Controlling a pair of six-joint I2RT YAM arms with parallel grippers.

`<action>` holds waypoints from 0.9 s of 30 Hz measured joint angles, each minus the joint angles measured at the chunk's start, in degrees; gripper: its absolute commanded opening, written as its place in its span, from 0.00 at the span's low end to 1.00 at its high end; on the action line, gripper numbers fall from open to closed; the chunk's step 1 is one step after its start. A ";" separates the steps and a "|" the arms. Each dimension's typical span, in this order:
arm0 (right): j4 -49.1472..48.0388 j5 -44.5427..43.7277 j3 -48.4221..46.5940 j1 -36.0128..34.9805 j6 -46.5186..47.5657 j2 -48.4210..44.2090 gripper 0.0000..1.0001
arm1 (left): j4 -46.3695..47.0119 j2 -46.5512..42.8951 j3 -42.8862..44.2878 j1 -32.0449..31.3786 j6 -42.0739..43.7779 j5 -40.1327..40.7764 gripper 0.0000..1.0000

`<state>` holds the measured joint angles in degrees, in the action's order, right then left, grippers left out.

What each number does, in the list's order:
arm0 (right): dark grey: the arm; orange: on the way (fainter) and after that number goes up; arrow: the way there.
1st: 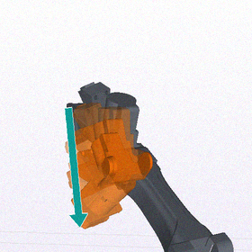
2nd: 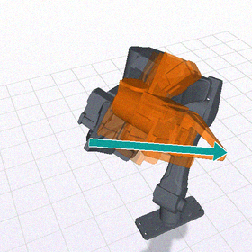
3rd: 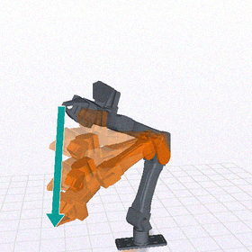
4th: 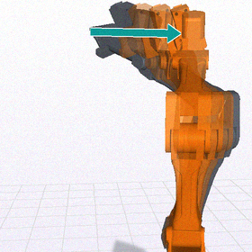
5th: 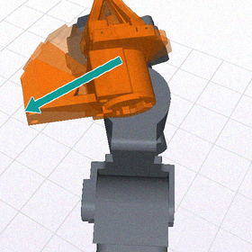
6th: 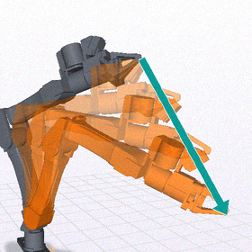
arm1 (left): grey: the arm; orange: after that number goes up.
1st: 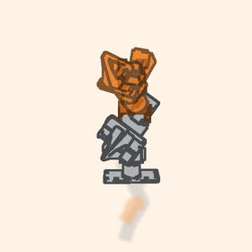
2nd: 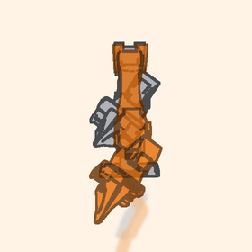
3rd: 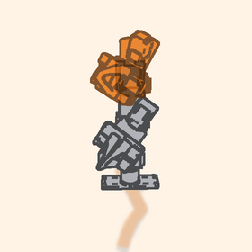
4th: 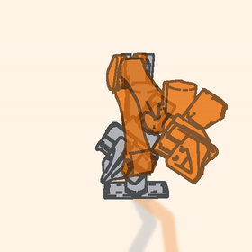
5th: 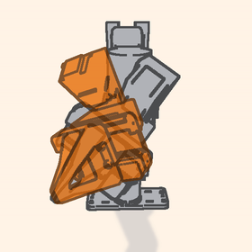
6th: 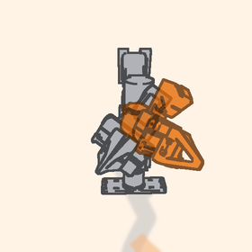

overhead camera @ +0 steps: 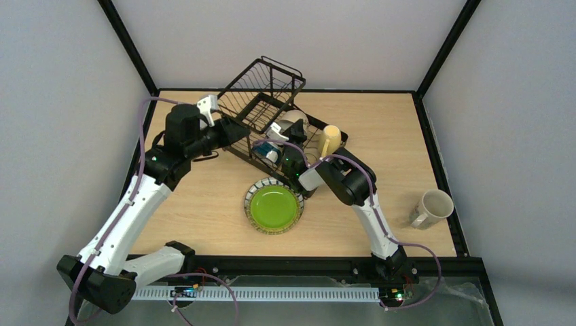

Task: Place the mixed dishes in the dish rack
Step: Insert the bowl into the dish rack.

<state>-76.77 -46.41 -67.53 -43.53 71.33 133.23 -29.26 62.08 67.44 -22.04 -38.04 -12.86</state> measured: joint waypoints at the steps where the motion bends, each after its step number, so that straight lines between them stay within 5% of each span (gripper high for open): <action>1: 0.04 0.02 0.00 0.00 -0.26 0.00 0.05 | 0.20 0.00 0.00 0.00 -0.02 0.00 0.99; 27: 0.55 -1.68 1.01 -1.16 -3.21 -0.74 0.00 | 1.07 0.04 0.00 0.00 -1.16 -0.02 0.99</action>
<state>-76.23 -48.10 -66.52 -44.69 68.12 132.49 -28.18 62.13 67.44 -22.04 -39.20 -12.88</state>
